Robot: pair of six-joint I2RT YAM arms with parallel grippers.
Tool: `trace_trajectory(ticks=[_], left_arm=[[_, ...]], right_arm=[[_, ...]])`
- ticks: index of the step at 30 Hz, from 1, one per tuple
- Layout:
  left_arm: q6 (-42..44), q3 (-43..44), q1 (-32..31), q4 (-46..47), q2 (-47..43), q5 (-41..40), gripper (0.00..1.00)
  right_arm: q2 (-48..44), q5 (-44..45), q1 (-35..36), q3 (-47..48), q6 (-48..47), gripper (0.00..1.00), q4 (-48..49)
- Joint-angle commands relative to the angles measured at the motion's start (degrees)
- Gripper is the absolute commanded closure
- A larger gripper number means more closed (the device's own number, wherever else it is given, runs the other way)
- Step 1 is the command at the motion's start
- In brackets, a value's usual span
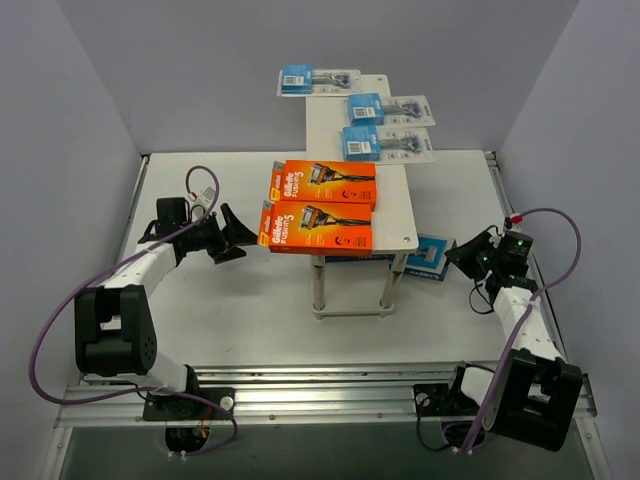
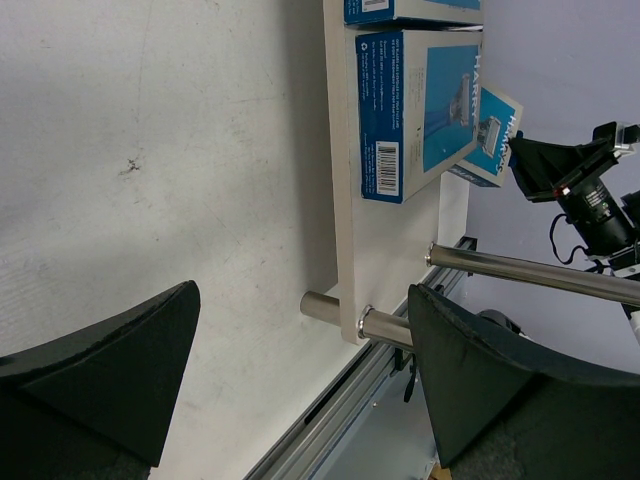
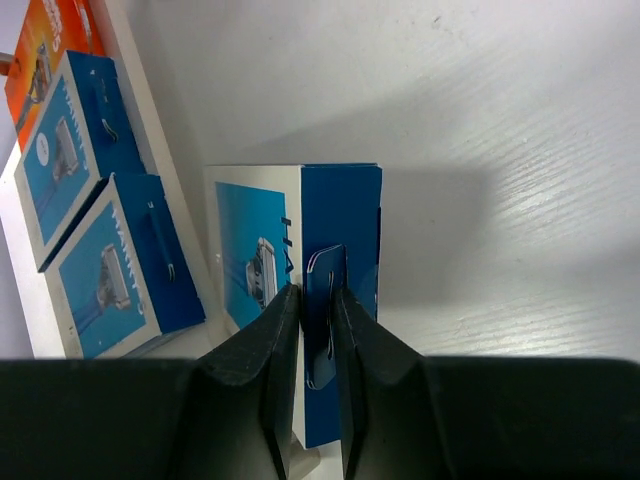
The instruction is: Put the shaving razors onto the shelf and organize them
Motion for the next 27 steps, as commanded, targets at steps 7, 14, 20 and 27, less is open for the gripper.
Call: trace_trajectory(ticks=[7, 14, 20, 27], left_arm=[[0.8, 1.1, -0.2, 0.0, -0.8, 1.4, 0.06], [0.6, 1.1, -0.2, 0.0, -0.7, 1.7, 0.06], [0.6, 1.2, -1.5, 0.1, -1.3, 1.8, 0.06], [0.7, 1.1, -2.2, 0.1, -1.6, 1.8, 0.06]], right_arm=[[-4.2, 0.0, -1.0, 2.1, 1.4, 1.0, -4.5], [-9.8, 2.7, -1.5, 2.9, 3.1, 1.0, -7.1], [-12.1, 2.9, -1.6, 6.0, 4.4, 1.0, -11.0], [-14.7, 2.8, -1.6, 8.7, 5.5, 1.0, -13.3]])
